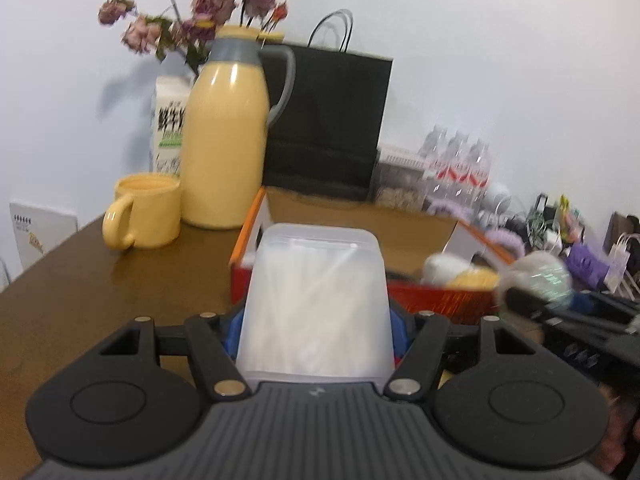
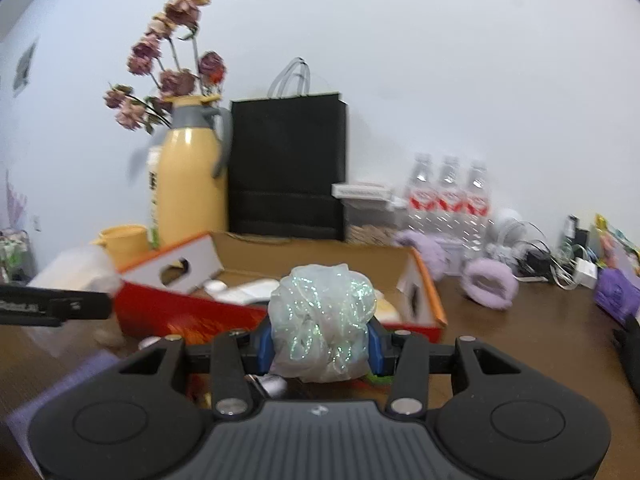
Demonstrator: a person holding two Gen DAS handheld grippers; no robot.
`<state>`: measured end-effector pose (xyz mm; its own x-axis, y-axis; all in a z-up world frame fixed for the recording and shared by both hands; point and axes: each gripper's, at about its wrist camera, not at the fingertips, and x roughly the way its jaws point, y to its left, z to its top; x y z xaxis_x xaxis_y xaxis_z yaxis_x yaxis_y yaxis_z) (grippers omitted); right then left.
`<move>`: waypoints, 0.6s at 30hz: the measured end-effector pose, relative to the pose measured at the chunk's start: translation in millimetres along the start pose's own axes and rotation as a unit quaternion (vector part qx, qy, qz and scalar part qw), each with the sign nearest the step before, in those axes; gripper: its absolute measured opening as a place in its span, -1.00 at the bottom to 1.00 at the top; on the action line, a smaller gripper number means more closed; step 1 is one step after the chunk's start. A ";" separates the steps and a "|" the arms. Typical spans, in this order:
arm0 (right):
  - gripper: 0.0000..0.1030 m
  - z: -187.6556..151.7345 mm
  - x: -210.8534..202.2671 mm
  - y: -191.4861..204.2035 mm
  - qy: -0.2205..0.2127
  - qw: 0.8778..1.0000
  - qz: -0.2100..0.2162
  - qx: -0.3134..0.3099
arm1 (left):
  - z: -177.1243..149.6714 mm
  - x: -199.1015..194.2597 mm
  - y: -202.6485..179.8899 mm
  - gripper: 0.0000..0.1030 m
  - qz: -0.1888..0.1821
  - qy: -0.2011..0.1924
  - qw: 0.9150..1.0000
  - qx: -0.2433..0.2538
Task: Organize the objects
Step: 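Lower the container into the box with the left tool while the right tool drops the mesh bag in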
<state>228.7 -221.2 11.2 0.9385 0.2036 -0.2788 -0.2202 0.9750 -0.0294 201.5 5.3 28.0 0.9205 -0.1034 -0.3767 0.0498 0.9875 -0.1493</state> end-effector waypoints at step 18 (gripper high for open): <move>-0.18 47.6 92.4 25.8 0.004 1.000 0.005 -0.009 | 70.6 84.2 -17.7 0.29 0.018 -0.010 1.000 -0.014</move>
<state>322.4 -173.1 30.4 0.9341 0.2126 -0.2869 -0.2342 0.9712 -0.0429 305.5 -12.5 63.4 0.9291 -0.0650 -0.3640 0.0061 0.9870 -0.1608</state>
